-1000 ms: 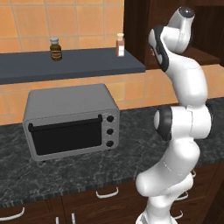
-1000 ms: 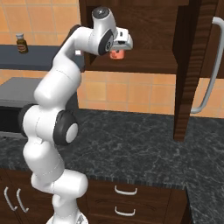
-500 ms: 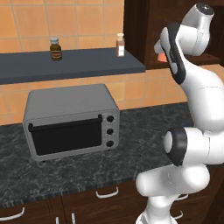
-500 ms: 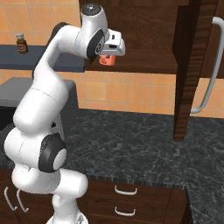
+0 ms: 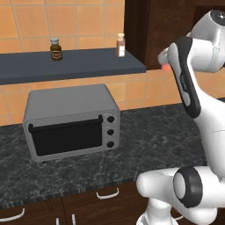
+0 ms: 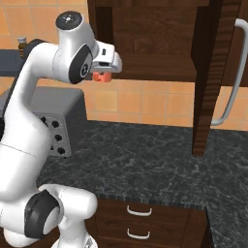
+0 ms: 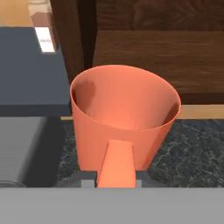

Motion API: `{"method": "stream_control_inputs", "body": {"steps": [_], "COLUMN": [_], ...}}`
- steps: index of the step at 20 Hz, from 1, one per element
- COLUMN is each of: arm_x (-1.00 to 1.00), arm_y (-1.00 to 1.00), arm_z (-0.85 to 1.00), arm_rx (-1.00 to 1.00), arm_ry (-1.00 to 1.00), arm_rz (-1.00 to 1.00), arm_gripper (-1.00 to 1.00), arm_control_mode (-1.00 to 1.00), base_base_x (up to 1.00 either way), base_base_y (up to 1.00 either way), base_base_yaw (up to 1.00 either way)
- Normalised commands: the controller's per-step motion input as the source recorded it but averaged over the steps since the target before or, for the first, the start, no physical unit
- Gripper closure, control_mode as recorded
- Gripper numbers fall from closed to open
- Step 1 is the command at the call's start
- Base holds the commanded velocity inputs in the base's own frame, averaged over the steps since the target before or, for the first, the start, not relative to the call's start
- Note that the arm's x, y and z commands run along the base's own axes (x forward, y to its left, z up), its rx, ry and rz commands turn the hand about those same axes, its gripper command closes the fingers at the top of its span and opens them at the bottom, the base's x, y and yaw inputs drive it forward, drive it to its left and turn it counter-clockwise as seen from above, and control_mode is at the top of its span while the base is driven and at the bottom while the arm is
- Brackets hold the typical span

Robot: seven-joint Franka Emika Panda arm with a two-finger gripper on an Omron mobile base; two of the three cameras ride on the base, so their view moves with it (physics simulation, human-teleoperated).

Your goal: Gather all objects into one cabinet and sort the glasses and bowls to opposite sides.

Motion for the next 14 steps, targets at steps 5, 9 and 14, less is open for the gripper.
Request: {"method": "stream_control_inputs", "body": {"steps": [5, 9, 14], "arm_x": [-1.0, -0.92, -0.13], "arm_y": [0.29, 0.36, 0.42], "arm_z": [0.0, -0.08, -0.05], "arm_rx": [-0.02, -0.01, 0.0], "arm_ry": [0.0, 0.0, 0.01], "arm_rz": [0.01, 0.01, 0.0], "arm_gripper": [1.0, 1.0, 1.0], "arm_control_mode": [-1.0, -1.0, -1.0], "base_base_x": [0.0, 0.0, 0.0], "base_base_y": [0.0, 0.0, 0.0], "base_base_yaw": [0.0, 0.0, 0.0]}}
